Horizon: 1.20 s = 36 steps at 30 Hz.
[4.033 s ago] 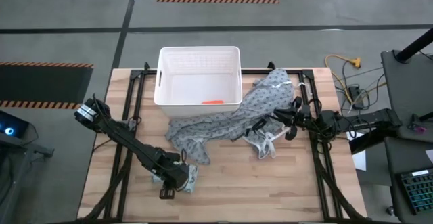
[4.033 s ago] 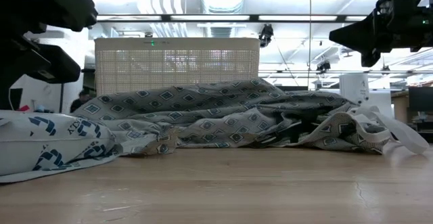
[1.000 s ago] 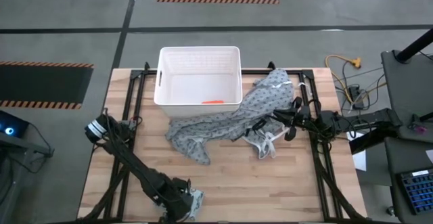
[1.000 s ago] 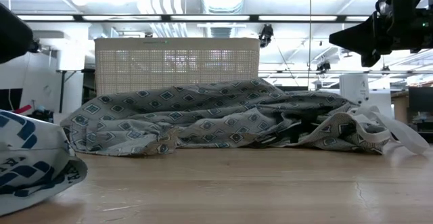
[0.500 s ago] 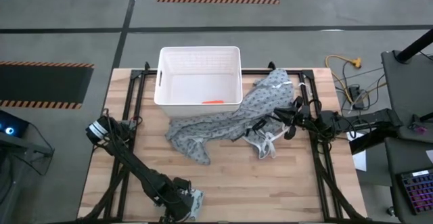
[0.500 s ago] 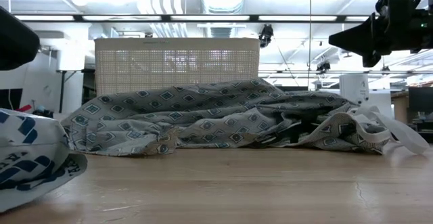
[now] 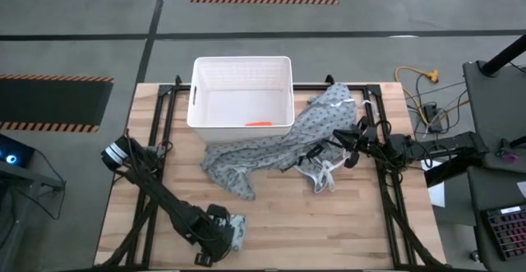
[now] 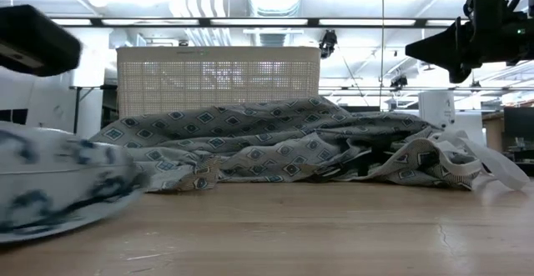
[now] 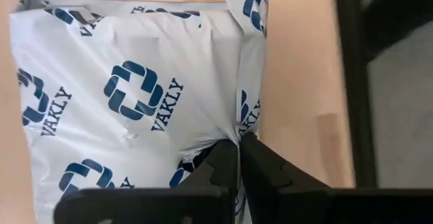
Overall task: Pick & place medical supplies in basket/bin
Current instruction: Put the mailer bag into the white bin
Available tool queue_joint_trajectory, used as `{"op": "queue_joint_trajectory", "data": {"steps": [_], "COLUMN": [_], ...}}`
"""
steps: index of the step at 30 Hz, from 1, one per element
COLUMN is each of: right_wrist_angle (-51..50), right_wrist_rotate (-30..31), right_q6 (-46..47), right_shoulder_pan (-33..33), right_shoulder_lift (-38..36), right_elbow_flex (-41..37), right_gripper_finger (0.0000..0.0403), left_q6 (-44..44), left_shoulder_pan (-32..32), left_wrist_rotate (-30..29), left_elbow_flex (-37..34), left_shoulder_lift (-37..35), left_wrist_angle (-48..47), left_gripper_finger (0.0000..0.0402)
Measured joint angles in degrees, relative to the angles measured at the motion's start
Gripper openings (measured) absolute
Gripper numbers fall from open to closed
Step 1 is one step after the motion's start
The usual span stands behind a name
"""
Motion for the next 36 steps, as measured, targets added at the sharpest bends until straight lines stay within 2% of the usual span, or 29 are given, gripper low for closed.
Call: {"op": "queue_joint_trajectory", "data": {"steps": [14, 24, 36], "right_wrist_angle": [0.4, 0.4, 0.3], "right_wrist_rotate": [0.0, -0.2, -0.2], "right_q6": [0.2, 0.2, 0.4], "right_shoulder_pan": [0.0, 0.0, 0.0], "right_shoulder_lift": [0.0, 0.0, 0.0], "right_elbow_flex": [0.0, 0.0, 0.0], "right_gripper_finger": [0.0034, 0.0034, 0.0034], "left_q6": [0.3, 0.3, 2.7], "left_shoulder_pan": [3.9, 6.4, 8.0], "left_wrist_rotate": [-0.2, 0.3, 0.3], "left_elbow_flex": [-1.6, -1.1, 3.2], "left_shoulder_lift": [-10.7, -12.8, -14.1], "left_wrist_angle": [0.1, 0.4, -0.7], "left_gripper_finger": [0.0001, 0.0001, 0.0000]}}
